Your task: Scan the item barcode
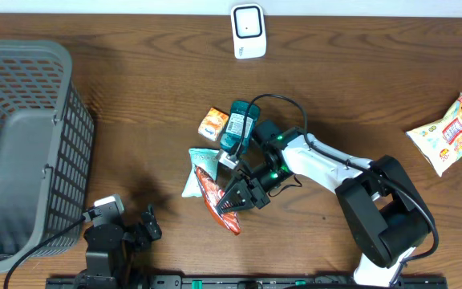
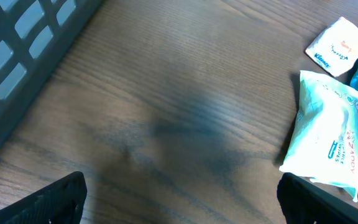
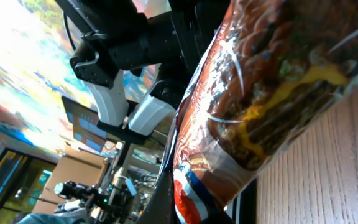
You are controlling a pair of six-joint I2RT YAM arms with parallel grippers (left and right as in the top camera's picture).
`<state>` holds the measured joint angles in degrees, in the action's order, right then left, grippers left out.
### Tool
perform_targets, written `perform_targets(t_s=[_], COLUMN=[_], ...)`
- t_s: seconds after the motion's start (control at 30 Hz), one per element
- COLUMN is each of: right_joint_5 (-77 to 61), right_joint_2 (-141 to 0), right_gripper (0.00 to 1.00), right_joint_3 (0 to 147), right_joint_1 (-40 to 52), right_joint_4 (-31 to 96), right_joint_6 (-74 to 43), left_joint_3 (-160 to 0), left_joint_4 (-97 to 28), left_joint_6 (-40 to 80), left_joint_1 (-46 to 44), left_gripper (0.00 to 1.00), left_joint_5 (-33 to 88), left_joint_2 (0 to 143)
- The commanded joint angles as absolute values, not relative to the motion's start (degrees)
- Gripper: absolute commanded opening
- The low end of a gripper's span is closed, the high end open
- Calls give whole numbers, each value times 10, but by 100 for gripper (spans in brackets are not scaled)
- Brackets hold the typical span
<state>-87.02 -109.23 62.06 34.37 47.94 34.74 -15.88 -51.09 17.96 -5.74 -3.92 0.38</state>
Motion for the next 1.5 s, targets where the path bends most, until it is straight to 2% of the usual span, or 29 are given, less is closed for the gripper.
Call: perform_targets(t_s=[0.0, 0.1, 0.13, 0.23, 0.3, 0.43, 0.57, 0.67, 0.7, 0.77, 0.8, 0.83, 0.87, 0.9, 1.2, 1.47], right_joint_5=[-895, -895, -894, -888, -867, -699, -409, -272, -246, -229, -226, -222, -212, -201, -109, 92], right_joint_2=[-1090, -1090, -1090, -1090, -1090, -1090, -1090, -1090, -1090, -1090, -1090, -1090, -1089, -1089, -1051, -1034], right_gripper=[1, 1, 1, 1, 1, 1, 1, 3, 8, 35, 41, 59, 83, 99, 99, 99], right_joint_3=[626, 626, 626, 626, 626, 626, 626, 626, 626, 626, 626, 626, 627, 630, 729, 726], right_joint_1=[345, 345, 345, 345, 345, 345, 344, 344, 344, 344, 344, 344, 344, 343, 353, 445], right_joint_4=[435, 375, 342, 279, 256, 212, 253, 286, 295, 303, 304, 305, 305, 308, 406, 434], right_joint_6=[194, 11, -89, -229, -280, -224, -207, -205, -197, -171, -163, -160, -160, -160, -129, -76], left_joint_3=[-158, -158, -158, -158, -158, -158, -158, -158, -158, -158, -158, -158, -158, -158, -158, -158], left_joint_4=[-531, -531, -531, -531, -531, -531, -531, -531, -531, -531, -531, -531, -531, -531, -531, -531], left_joint_6=[172, 172, 172, 172, 172, 172, 172, 172, 172, 172, 172, 172, 172, 172, 172, 172], left_joint_1=[-59, -59, -59, -59, -59, -59, -59, -59, -59, -59, -59, -59, -59, -59, -59, -59], left_gripper=[98, 98, 98, 98, 98, 98, 98, 98, 98, 98, 98, 98, 98, 98, 98, 98], left_joint_5=[-34, -34, -34, -34, -34, -34, -34, -34, -34, -34, -34, -34, -34, -34, -34, -34], left_joint_2=[4, 4, 4, 4, 4, 4, 4, 4, 4, 4, 4, 4, 4, 4, 4, 4])
